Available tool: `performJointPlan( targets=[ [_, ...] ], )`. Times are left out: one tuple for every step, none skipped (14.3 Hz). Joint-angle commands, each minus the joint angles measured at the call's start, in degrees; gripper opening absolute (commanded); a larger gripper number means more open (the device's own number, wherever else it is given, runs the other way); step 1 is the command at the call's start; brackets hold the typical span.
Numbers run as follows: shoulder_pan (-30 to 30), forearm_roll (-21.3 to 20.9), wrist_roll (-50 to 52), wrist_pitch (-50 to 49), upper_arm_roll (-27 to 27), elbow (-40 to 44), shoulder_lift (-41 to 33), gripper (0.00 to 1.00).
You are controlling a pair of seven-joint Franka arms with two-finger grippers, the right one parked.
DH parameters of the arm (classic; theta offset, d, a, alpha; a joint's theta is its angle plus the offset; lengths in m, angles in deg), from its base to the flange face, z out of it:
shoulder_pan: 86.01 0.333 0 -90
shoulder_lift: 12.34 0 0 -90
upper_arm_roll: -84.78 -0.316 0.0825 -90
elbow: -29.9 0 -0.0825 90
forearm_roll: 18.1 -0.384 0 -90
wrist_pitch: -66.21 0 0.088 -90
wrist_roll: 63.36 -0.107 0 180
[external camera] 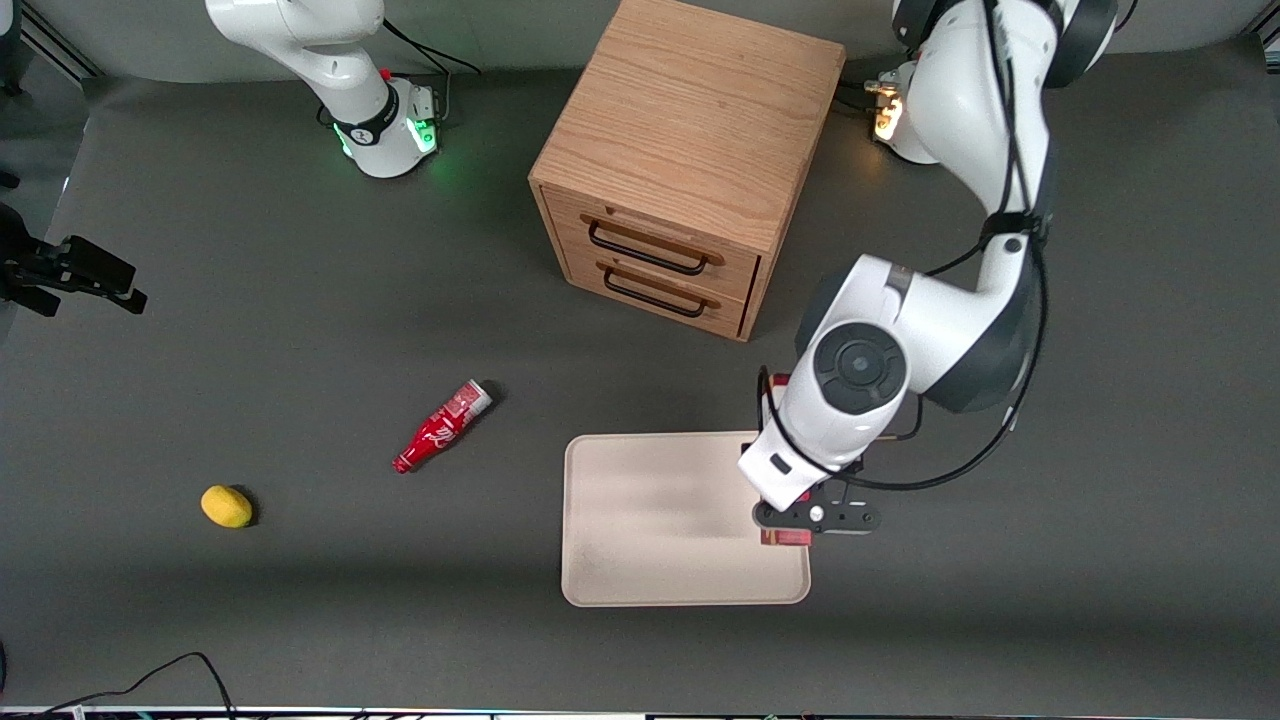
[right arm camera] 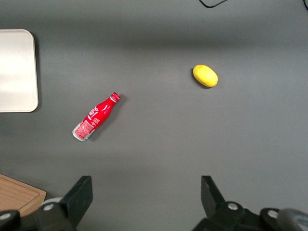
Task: Place red cookie box on tray
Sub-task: 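Carry the box with the left gripper over the cream tray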
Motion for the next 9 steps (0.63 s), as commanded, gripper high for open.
performJointPlan(
  targets=[
    [-0.7,-1.5,1.3,2.8,-1.2,3.8,4.1,0.09],
    [-0.7,-2.0,1.3,4.0,-1.2,3.7,4.9,0.09],
    [-0.8,-3.0,1.4,5.2,-1.2,3.6,5.8,0.09],
    [-0.8,-3.9,1.5,6.1,-1.2,3.3,6.6,0.09],
    [-0.8,-4.6,2.0,6.9,-1.2,3.3,7.6,0.09],
    [-0.8,-5.3,2.0,7.8,-1.2,3.2,8.1,0.1],
    [-0.8,-5.9,2.0,8.5,-1.2,3.1,8.5,0.11],
    [-0.8,-6.4,2.0,9.1,-1.2,3.1,9.0,0.11],
    [-0.8,-6.7,2.0,9.6,-1.2,3.1,9.4,0.11]
  ],
)
